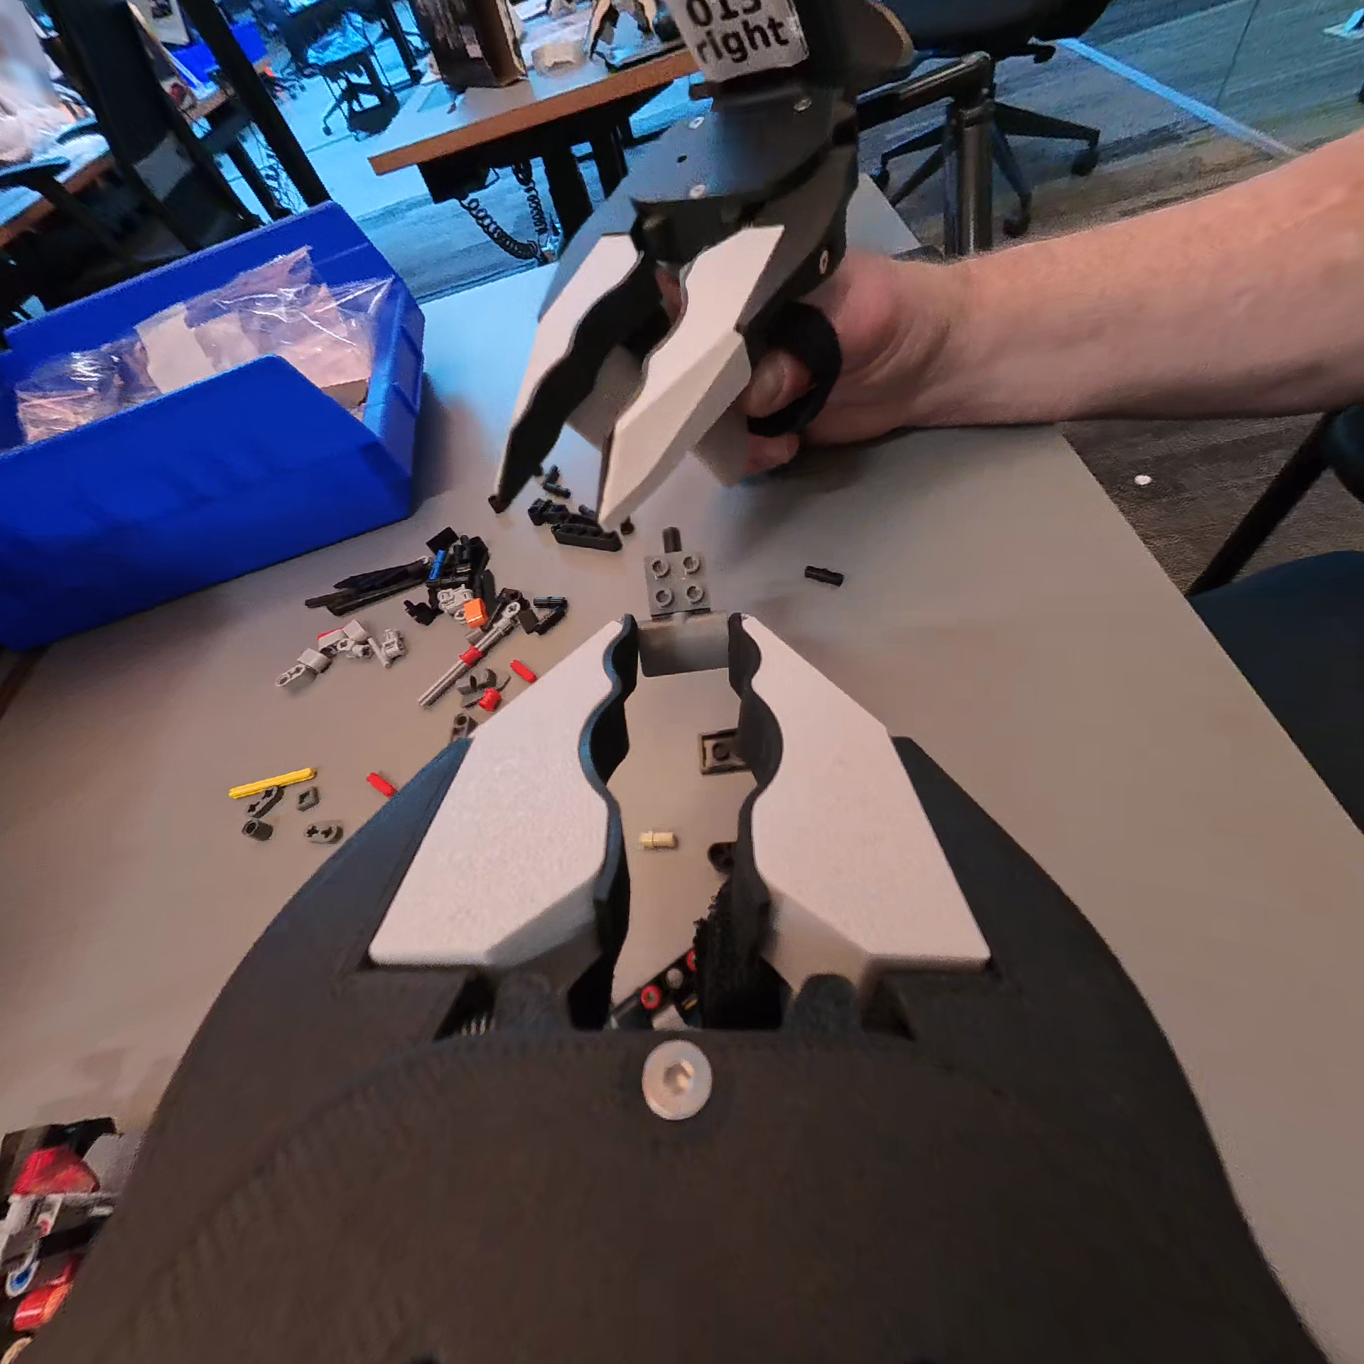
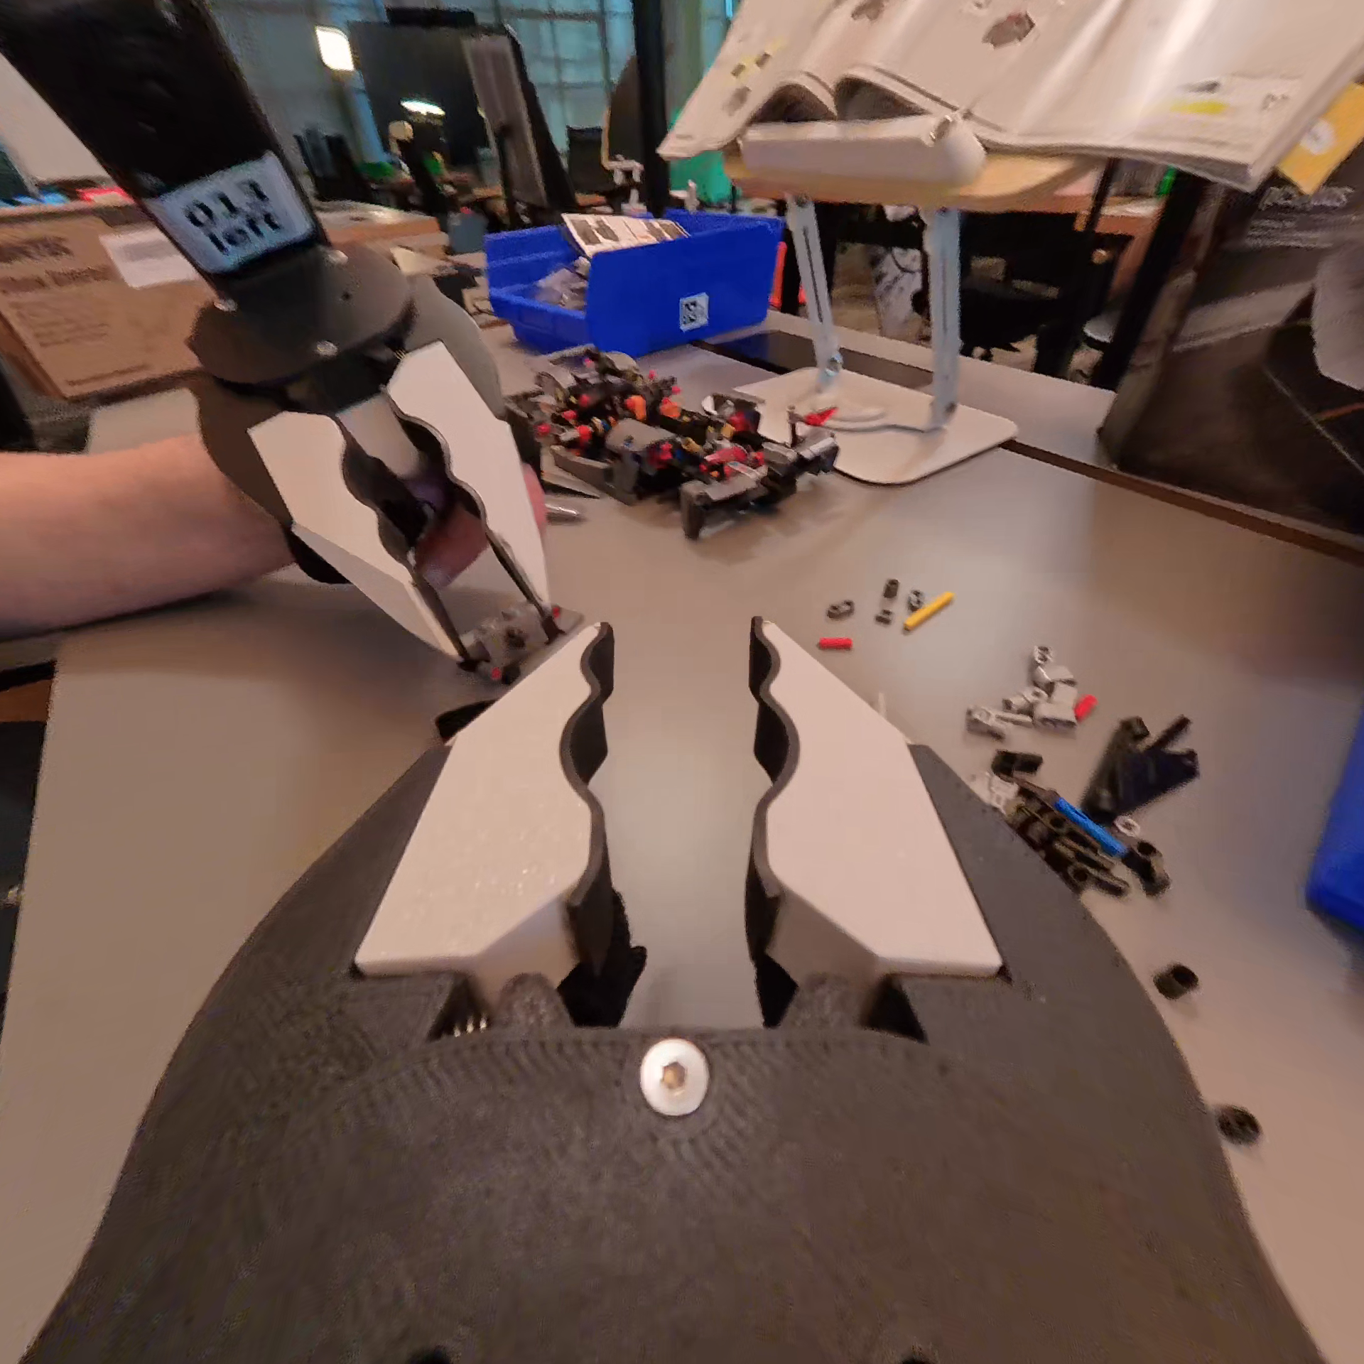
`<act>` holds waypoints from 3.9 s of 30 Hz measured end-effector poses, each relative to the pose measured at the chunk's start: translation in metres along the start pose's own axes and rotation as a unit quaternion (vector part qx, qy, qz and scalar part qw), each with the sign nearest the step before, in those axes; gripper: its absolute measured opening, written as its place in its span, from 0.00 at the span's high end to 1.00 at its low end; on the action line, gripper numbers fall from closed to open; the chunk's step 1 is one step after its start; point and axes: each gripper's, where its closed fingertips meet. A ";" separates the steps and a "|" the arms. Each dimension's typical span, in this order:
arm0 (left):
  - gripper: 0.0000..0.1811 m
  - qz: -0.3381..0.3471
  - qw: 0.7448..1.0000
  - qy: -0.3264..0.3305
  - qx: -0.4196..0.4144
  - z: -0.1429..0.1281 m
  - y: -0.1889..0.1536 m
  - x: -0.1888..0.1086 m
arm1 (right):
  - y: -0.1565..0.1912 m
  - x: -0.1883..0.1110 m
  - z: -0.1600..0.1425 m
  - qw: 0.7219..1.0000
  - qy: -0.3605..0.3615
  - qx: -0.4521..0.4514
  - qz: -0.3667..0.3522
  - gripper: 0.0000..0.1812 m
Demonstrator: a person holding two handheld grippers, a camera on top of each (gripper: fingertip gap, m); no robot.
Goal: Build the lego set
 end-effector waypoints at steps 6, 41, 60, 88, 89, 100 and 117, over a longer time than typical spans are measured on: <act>0.88 0.013 1.000 0.009 0.015 -0.002 0.001 0.005 | -0.012 -0.011 0.007 0.999 -0.034 0.018 -0.020 0.79; 0.87 0.000 0.997 0.061 0.044 -0.016 -0.011 0.003 | -0.024 -0.022 0.015 0.995 -0.078 0.059 -0.016 0.75; 0.88 0.136 0.986 -0.009 0.101 0.014 0.017 -0.004 | 0.003 -0.005 0.029 0.989 -0.061 0.128 0.035 0.80; 0.81 0.185 0.975 -0.024 0.120 0.026 0.025 -0.013 | 0.029 0.013 0.032 0.977 0.015 0.202 0.063 0.94; 0.81 0.184 0.975 -0.027 0.119 0.027 0.026 -0.014 | 0.028 0.011 0.033 0.978 0.016 0.198 0.059 0.94; 0.85 0.243 0.965 -0.010 0.094 0.018 0.053 -0.026 | 0.019 -0.014 0.006 0.991 0.124 0.039 -0.029 0.95; 0.87 0.242 0.967 0.000 0.078 0.011 0.058 -0.022 | 0.060 -0.016 -0.081 0.858 0.387 -0.335 -0.046 0.91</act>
Point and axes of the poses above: each gripper's, where its closed fingertips meet, x out along the fingers, z out of its top, y = z × x across the jaws, and after that the axes turned 7 degrees about -x, right-handed
